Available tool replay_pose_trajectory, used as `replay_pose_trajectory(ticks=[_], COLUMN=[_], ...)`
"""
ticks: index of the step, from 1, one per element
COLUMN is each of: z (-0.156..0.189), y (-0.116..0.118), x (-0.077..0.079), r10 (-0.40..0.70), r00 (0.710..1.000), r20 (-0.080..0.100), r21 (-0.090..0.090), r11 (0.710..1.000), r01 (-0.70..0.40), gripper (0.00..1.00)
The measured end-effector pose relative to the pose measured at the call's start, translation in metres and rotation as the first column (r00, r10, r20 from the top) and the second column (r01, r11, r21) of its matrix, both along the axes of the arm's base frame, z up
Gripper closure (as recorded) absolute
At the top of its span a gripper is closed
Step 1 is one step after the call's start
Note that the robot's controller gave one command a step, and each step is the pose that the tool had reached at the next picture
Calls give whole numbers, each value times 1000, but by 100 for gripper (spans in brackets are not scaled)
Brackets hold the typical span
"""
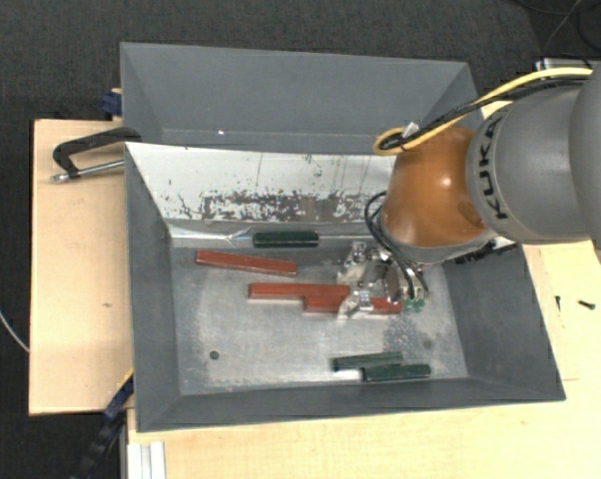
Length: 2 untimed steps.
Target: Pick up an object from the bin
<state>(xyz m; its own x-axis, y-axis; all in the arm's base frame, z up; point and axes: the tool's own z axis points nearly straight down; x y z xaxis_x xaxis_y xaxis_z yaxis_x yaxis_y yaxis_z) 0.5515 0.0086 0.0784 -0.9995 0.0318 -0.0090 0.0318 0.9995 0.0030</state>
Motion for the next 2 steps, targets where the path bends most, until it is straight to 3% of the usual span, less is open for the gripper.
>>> replay_pose_trajectory(ticks=[1, 2], z=[42, 104], y=[20, 42], x=[-13, -11], r10=[27, 86], r00=[1000, 996], r20=[-11, -1], r21=[-2, -1], r11=[1000, 996], r01=[-27, -86], gripper=[100, 100])
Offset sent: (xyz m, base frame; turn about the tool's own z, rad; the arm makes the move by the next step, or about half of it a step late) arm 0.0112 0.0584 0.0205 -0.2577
